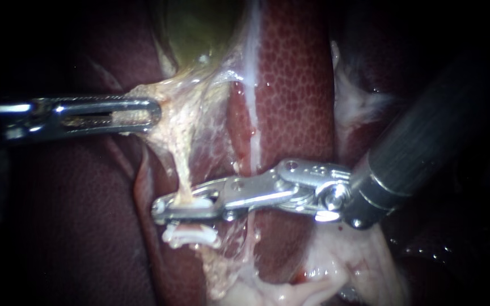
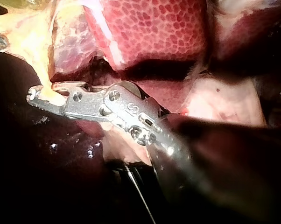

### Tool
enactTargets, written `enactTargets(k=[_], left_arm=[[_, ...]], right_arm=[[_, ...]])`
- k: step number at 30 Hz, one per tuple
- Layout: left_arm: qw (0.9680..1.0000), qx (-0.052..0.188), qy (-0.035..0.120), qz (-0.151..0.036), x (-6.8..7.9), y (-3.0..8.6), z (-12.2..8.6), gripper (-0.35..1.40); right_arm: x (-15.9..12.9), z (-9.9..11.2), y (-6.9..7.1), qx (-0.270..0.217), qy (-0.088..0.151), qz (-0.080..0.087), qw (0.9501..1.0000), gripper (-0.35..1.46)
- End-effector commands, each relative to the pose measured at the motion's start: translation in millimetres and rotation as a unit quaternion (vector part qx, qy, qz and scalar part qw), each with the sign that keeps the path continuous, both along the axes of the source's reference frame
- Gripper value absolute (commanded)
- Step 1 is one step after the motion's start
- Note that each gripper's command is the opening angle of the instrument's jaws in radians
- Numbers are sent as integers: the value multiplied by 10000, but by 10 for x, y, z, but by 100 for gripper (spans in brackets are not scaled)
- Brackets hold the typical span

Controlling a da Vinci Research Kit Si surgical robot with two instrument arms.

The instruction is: Going back third clip left tube

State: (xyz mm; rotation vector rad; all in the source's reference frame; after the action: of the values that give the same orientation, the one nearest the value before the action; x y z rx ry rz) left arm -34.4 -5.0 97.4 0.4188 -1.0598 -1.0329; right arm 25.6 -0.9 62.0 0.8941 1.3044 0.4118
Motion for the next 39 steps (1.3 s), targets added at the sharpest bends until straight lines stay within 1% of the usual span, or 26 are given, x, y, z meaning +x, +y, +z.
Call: enactTargets(k=[1,10,11,12,13,14,15,17,21,23,25,26,32,35,39], left_arm=[[10000,-1,6,-5,0,0,-1,-35],[10000,-1,6,-3,1,0,-1,-35],[10000,-1,6,-3,1,0,-1,-35],[10000,-1,6,-3,1,0,-1,-35],[10000,-1,5,-3,1,0,-1,-35],[10000,-1,5,-3,1,0,-1,-35],[10000,-1,5,-3,1,0,-1,-35],[10000,-1,5,-3,1,0,-1,-35],[10000,-1,5,-2,2,0,-1,-35],[10000,-1,5,-2,2,0,-1,-35],[10000,-1,6,-3,2,0,-1,-35],[10000,-1,6,-3,2,0,-1,-35],[10000,-1,6,-3,2,0,-1,-35],[10000,-1,5,-2,2,0,-1,-35],[10000,-1,4,0,3,0,-1,-35]], right_arm=[[0,0,0,1,0,1,10000,-35],[3,0,2,31,-12,9,10000,-35],[4,0,3,33,-18,16,10000,-25],[8,0,3,27,-41,49,10000,4],[11,0,4,20,-64,57,10000,24],[14,1,5,49,-79,68,9999,36],[18,1,6,50,-85,78,9999,44],[25,2,8,15,-102,115,9999,52],[25,2,9,-17,-113,140,9998,54],[24,2,12,-58,-169,227,9996,56],[23,1,19,-165,-261,398,9987,60],[21,1,23,-182,-267,439,9985,60],[4,3,37,-339,-258,479,9979,60],[-2,6,38,-363,-254,478,9979,60],[-11,7,37,-392,-237,459,9979,60]])
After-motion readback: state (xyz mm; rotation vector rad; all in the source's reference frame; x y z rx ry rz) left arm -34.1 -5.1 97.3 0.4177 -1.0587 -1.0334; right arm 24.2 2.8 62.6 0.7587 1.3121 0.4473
